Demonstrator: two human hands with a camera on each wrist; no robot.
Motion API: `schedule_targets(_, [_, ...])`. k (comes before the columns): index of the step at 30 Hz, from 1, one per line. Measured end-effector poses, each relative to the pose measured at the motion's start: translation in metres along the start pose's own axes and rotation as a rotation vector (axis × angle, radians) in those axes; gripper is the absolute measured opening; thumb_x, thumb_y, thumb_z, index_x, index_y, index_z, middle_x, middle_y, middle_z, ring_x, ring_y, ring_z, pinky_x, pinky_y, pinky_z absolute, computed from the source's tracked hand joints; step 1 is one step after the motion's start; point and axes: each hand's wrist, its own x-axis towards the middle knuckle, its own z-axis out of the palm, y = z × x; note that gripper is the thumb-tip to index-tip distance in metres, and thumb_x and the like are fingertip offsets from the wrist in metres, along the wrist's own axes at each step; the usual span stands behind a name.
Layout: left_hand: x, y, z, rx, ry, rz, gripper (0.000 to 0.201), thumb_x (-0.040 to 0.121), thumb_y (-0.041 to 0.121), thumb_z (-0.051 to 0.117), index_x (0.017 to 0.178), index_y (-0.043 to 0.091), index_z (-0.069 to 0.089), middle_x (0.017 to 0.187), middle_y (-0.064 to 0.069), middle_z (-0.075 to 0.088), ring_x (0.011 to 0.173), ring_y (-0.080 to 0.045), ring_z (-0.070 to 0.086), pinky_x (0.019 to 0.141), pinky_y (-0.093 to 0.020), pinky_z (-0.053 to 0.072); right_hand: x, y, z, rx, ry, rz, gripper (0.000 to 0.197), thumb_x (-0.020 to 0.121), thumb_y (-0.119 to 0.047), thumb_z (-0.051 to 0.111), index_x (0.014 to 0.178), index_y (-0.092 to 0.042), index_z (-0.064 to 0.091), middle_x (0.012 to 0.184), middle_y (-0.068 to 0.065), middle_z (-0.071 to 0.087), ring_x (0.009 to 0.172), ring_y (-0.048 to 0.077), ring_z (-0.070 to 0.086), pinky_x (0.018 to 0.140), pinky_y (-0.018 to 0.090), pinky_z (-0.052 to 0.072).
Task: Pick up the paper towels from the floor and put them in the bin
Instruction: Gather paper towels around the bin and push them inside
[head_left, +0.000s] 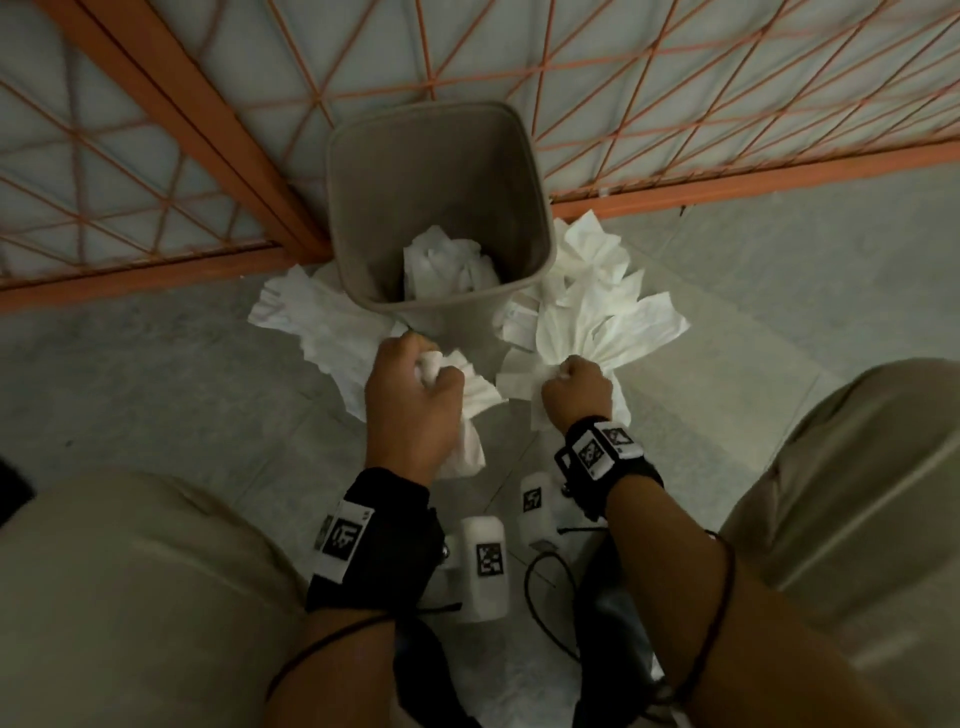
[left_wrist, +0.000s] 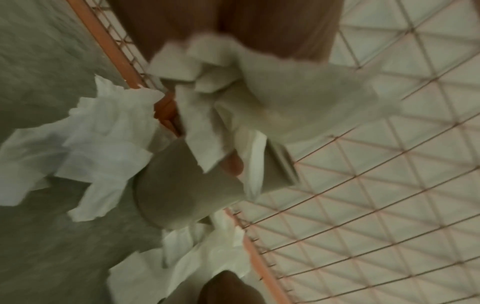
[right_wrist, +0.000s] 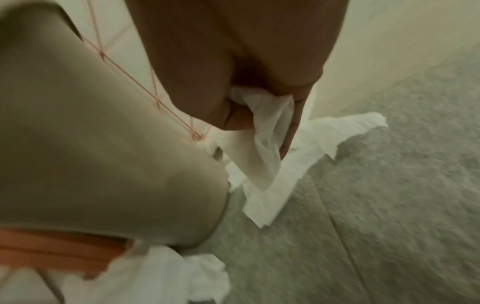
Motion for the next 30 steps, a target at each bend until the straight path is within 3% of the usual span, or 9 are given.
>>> schedule_targets(3, [0.001,0.025,-0.018,-0.259,-0.073,0.018,0.032,0.084,-0.012,0.039,0.09,0.016,0.053,0.108,-0.005,0.066,0.072,-0.011,0.067,0.065,-0.029,0.057,-0.015,-0.016,-0.02,0.164,0.03,-0.045,0.017,0.077,0.003,0.049,0.077,-0.014,0.05,0.082,0.008,0.063,0.075,0.028,0.057,0.061,0.027,0.044])
schedule_targets(5, [0.007,0.042,-0.029,-0.285,-0.087,0.082,0.032,0.083,-0.012,0.038,0.09,0.015,0.053,0.095,-0.007,0.071,0.067,-0.015,0.061,0.06,-0.03,0.05,-0.025,-0.026,-0.032,0.213,0.032,-0.065,0.018,0.08,0.0,0.048,0.081,-0.016,0.057,0.075,0.003,0.063,0.072,0.022,0.057,0.057,0.025,0.042])
schedule_targets(8, [0.021,0.068,-0.042,-0.314,-0.032,0.152,0.009,0.089,0.01,0.051,0.086,0.013,0.058,0.063,-0.008,0.063,0.057,-0.015,0.053,0.056,-0.029,0.044,-0.041,-0.04,-0.048,0.305,0.021,-0.107,0.017,0.085,-0.019,0.051,0.071,-0.012,0.057,0.067,0.0,0.056,0.068,0.019,0.052,0.062,0.028,0.041])
schedule_targets(12, [0.053,0.091,-0.041,-0.26,0.141,0.346,0.047,0.094,0.036,0.057,0.058,0.009,0.043,0.051,0.0,0.035,0.05,-0.011,0.034,0.05,-0.027,0.032,-0.061,-0.058,-0.064,0.431,0.091,-0.222,0.04,0.083,-0.032,0.064,0.055,-0.019,0.038,0.053,-0.007,0.04,0.055,0.014,0.042,0.058,0.031,0.039])
schedule_targets(15, [0.08,0.101,-0.037,-0.169,0.25,0.494,0.05,0.097,0.038,0.051,0.057,0.01,0.043,0.053,-0.005,0.038,0.054,-0.017,0.038,0.054,-0.035,0.038,-0.069,-0.083,-0.075,0.569,0.092,-0.33,0.039,0.087,-0.036,0.064,0.061,-0.018,0.042,0.05,-0.002,0.044,0.047,0.018,0.048,0.051,0.031,0.044])
schedule_targets(18, [0.102,0.099,-0.028,-0.075,0.225,0.573,0.04,0.098,0.039,0.044,0.067,0.014,0.05,0.062,-0.005,0.048,0.062,-0.02,0.048,0.066,-0.044,0.045,-0.064,-0.116,-0.083,0.614,0.084,-0.43,0.038,0.091,-0.043,0.059,0.07,-0.016,0.044,0.055,0.003,0.045,0.044,0.018,0.047,0.043,0.027,0.039])
schedule_targets(22, [0.123,0.079,-0.02,0.119,0.037,0.552,0.04,0.091,0.046,0.033,0.077,0.02,0.06,0.089,-0.012,0.064,0.091,-0.029,0.059,0.089,-0.045,0.045,-0.053,-0.159,-0.085,0.579,0.172,-0.537,0.046,0.089,-0.053,0.053,0.055,-0.025,0.04,0.057,-0.006,0.041,0.061,0.016,0.042,0.06,0.035,0.037])
schedule_targets(26, [0.12,0.059,-0.025,0.122,-0.18,0.393,0.048,0.09,0.046,0.028,0.111,0.023,0.065,0.122,-0.004,0.061,0.117,-0.019,0.053,0.106,-0.036,0.04,-0.046,-0.19,-0.078,0.564,0.008,-0.584,0.045,0.094,-0.052,0.046,0.062,-0.021,0.05,0.063,-0.002,0.047,0.062,0.016,0.044,0.063,0.034,0.035])
schedule_targets(30, [0.101,0.048,-0.042,-0.154,-0.005,0.392,0.032,0.101,0.021,0.038,0.126,0.017,0.058,0.129,0.003,0.061,0.119,-0.005,0.055,0.098,-0.01,0.04,-0.039,-0.197,-0.068,0.425,-0.174,-0.604,0.041,0.098,-0.043,0.045,0.091,-0.014,0.073,0.102,0.007,0.071,0.087,0.015,0.064,0.074,0.025,0.05])
